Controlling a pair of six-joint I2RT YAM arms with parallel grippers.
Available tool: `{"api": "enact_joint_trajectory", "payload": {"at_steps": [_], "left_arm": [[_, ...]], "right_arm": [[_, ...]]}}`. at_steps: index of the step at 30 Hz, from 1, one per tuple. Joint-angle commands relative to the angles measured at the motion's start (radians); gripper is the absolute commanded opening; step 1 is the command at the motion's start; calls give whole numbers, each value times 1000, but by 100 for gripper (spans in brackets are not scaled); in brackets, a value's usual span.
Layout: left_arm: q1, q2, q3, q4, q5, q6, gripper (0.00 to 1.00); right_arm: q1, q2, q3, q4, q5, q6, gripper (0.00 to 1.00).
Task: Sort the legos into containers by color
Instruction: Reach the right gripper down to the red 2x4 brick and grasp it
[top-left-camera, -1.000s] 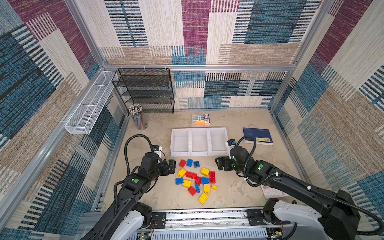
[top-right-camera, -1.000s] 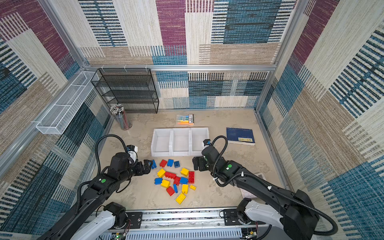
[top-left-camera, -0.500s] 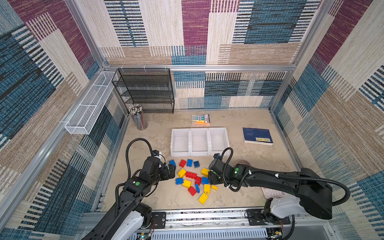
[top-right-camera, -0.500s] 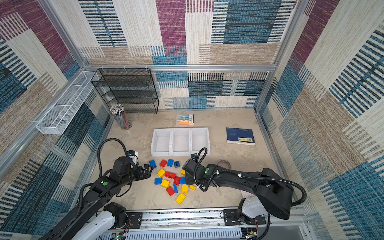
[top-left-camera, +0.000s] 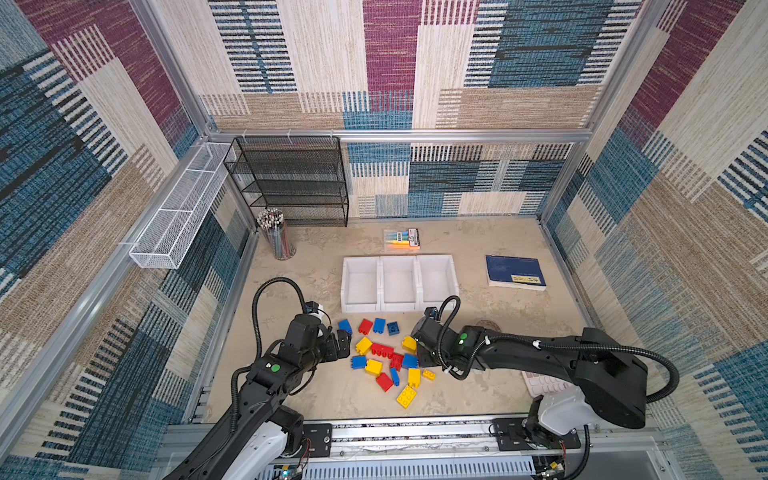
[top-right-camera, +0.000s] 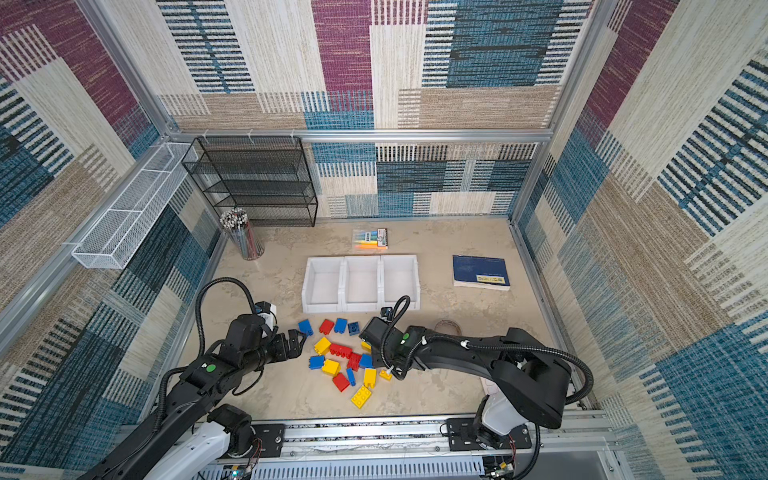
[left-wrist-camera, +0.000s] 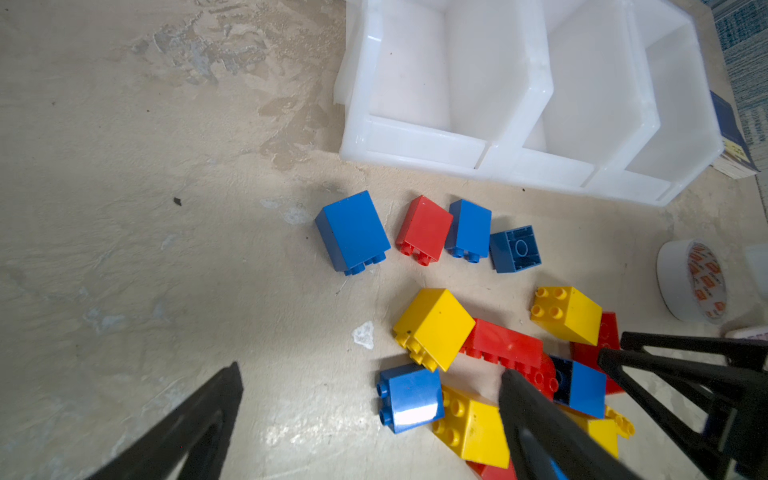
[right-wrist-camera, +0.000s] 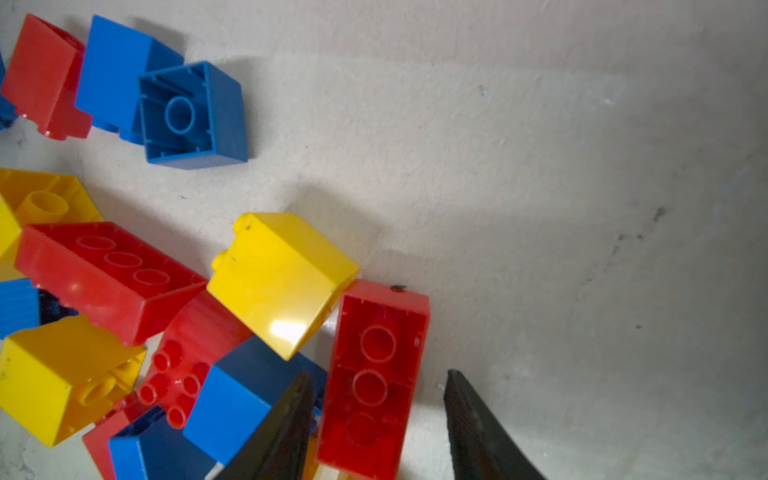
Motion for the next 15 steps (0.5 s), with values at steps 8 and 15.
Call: {"api": "enact_joint_trajectory", "payload": {"at_steps": [8,15], "left_arm": [[-2,-6,-3,2,21,-24,98],[-3,-6,-7,2,27,-25,98]], "right_arm": [[1,36,14,20,20,3,48],[2,29,-1,25,20,9,38]]}}
